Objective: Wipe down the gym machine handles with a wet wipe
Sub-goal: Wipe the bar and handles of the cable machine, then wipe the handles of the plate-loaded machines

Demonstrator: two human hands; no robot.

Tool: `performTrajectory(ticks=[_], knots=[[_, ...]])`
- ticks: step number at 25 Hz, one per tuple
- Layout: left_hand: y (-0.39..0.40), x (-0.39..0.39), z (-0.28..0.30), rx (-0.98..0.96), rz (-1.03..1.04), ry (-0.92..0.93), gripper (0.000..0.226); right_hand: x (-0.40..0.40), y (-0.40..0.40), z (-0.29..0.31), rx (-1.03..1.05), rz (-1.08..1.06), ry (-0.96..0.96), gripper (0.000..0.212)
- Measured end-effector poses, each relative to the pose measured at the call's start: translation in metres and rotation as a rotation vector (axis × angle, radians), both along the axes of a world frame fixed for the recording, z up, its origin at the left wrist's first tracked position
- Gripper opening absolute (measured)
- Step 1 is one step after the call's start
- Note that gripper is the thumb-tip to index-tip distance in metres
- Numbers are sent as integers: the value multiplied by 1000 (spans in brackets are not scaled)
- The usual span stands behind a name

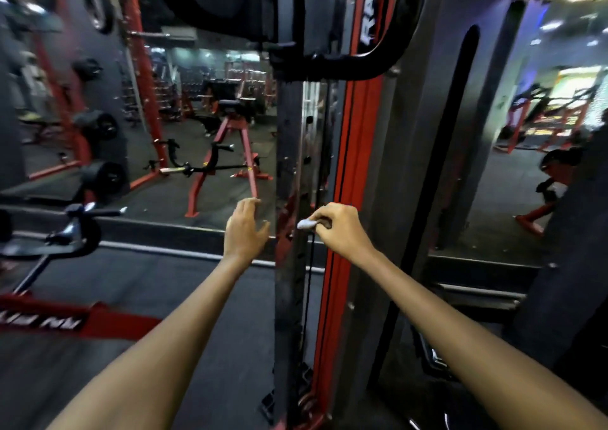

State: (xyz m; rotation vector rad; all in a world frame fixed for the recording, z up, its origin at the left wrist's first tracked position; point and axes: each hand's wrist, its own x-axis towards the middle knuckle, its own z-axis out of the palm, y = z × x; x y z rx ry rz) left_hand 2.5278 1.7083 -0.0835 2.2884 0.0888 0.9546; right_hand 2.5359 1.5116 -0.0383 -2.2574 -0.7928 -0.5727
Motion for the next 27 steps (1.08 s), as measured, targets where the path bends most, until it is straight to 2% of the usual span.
performTrajectory(ticks=[4, 7, 11, 17, 22, 27], knots=[[17, -44, -40, -68, 207, 243, 22, 0, 32, -36, -173, 230, 89, 21], [18, -80, -75, -13, 343, 458, 17, -3, 41, -59, -280, 349, 131, 18], [7, -132, -107, 16, 422, 661, 13, -16, 51, -91, -399, 470, 208, 18], [-5, -224, -142, -54, 542, 897, 33, -74, 78, -137, -596, 660, 259, 16], [-15, -309, -160, -198, 691, 1048, 46, -160, 111, -163, -778, 882, 267, 35], [-10, -388, -175, -353, 815, 1109, 60, -227, 142, -171, -831, 1023, 264, 34]])
